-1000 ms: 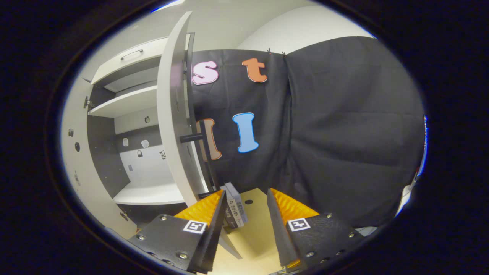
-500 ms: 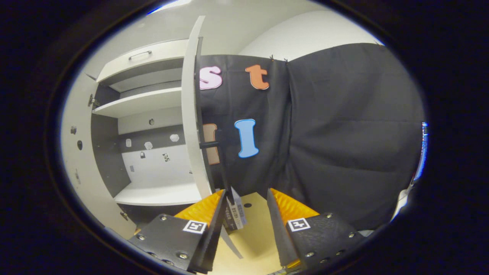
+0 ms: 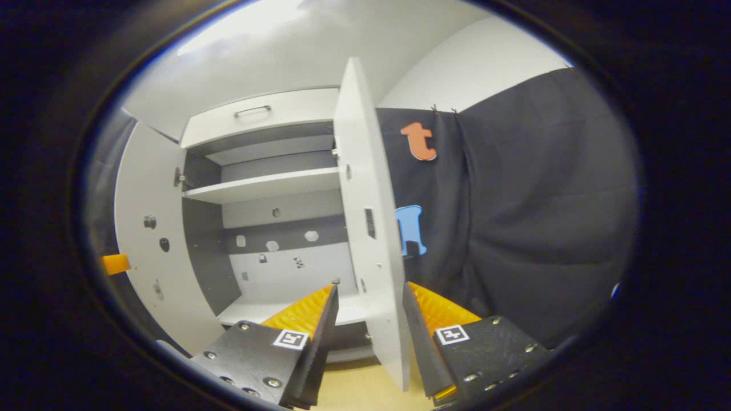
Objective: Open the right door of the double-door shoe cabinet with the right hand, and open the left door with the left hand.
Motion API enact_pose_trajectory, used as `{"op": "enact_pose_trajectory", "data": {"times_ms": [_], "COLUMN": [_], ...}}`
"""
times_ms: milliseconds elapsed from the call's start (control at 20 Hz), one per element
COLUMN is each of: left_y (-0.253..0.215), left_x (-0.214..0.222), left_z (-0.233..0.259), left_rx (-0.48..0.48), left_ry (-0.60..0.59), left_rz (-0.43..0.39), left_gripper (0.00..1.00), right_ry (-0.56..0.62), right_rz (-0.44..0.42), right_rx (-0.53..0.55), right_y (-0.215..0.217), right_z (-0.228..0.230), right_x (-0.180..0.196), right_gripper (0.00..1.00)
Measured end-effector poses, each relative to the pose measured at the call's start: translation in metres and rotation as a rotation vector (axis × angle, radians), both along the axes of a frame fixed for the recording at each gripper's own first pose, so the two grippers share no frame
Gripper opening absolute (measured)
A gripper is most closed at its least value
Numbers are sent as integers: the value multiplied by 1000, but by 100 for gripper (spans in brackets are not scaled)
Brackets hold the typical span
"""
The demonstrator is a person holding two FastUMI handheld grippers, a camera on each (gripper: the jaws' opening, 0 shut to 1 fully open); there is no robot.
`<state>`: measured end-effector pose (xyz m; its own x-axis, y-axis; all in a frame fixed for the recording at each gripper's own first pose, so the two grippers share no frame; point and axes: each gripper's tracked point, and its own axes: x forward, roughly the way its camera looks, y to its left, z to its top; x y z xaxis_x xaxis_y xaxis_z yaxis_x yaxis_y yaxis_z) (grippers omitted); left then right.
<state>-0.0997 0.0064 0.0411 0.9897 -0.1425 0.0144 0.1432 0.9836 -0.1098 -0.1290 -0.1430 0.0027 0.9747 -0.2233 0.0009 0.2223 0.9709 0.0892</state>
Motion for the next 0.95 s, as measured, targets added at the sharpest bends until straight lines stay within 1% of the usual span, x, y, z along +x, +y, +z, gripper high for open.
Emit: {"op": "enact_pose_trajectory", "data": {"times_ms": [50,100,150,200,250,300,350,450,500,550,600,750,950], "left_y": [-14,-26,-39,-48,-53,-57,-60,-60,-57,-54,-51,-50,-49], "left_x": [6,10,15,21,27,33,38,47,53,58,61,65,69], "left_z": [3,5,8,8,7,7,4,-1,-4,-7,-12,-22,-33], "left_rx": [-6,-15,-17,-13,-6,-1,1,-7,-3,6,17,33,31], "left_ry": [-7,-17,-28,-38,-42,-43,-36,-19,-15,-13,-8,15,34], "left_rz": [-24,-48,-69,-82,-86,-85,-82,-61,-40,-19,-4,16,14], "left_gripper": [79,75,83,84,87,88,89,93,96,96,96,96,96], "right_ry": [-9,-15,-13,-5,9,18,27,44,48,53,57,58,54], "right_rz": [30,65,99,134,157,175,193,243,259,263,264,267,254], "right_rx": [2,7,10,5,-7,-20,-32,-36,-34,-35,-36,-41,-37], "right_y": [15,31,46,61,71,80,88,106,114,118,119,123,120], "right_z": [4,6,7,6,3,1,-1,-6,-6,-7,-8,-8,-7], "right_x": [5,10,16,22,28,33,37,45,49,51,53,60,63], "right_gripper": [58,59,59,59,66,58,66,71,84,89,100,100,100]}}
